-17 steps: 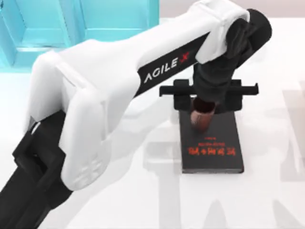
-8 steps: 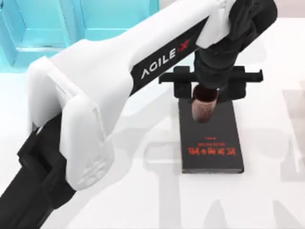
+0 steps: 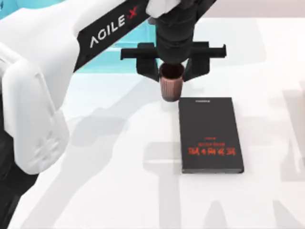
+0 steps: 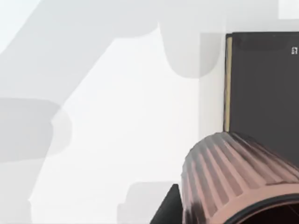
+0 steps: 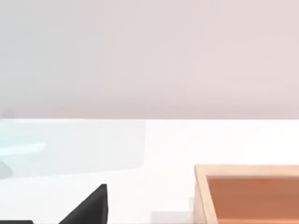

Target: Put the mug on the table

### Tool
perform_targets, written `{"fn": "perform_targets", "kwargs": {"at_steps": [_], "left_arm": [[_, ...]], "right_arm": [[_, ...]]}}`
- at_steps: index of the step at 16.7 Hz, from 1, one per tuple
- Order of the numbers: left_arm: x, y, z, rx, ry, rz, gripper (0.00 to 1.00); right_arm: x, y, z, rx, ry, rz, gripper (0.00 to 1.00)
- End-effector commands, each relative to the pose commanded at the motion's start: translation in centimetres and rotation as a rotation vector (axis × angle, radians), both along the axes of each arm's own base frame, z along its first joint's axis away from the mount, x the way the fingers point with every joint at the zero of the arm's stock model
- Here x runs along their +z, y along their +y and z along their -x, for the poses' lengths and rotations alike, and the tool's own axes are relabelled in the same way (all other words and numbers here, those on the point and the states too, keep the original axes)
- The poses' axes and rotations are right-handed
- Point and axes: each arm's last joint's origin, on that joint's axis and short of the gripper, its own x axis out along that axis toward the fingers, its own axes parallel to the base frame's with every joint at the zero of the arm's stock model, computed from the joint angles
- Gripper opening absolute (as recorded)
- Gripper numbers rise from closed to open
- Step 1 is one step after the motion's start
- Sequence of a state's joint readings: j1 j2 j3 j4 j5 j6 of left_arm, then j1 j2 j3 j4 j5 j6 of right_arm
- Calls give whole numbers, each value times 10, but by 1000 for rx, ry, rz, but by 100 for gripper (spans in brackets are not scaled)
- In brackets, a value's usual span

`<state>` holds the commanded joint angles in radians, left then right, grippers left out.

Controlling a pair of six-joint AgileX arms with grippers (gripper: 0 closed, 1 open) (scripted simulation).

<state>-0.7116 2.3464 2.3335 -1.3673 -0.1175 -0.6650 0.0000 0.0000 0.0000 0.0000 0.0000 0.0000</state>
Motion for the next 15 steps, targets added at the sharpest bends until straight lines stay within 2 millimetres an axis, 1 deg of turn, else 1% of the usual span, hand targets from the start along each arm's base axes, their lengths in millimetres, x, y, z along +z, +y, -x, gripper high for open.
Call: {"fn": "perform_targets", "kwargs": {"at_steps": [2, 4, 6, 9, 10, 12, 13, 15], "left_arm": [[7, 42, -8, 3, 9, -9, 0], [9, 90, -8, 6, 29, -24, 0], [8, 138, 1, 7, 51, -36, 0], [4, 201, 25, 7, 64, -41, 0], [4, 217, 34, 6, 59, -40, 0], [5, 242, 50, 5, 40, -36, 0], [5, 251, 56, 5, 30, -34, 0], [6, 259, 62, 4, 17, -33, 0]], "right_arm": [[0, 0, 0, 0, 0, 0, 100], [0, 0, 0, 0, 0, 0, 100], [0, 0, 0, 0, 0, 0, 100], [0, 0, 0, 0, 0, 0, 100], [0, 0, 0, 0, 0, 0, 100], [0, 0, 0, 0, 0, 0, 100], [0, 0, 0, 0, 0, 0, 100], [0, 0, 0, 0, 0, 0, 100]]}}
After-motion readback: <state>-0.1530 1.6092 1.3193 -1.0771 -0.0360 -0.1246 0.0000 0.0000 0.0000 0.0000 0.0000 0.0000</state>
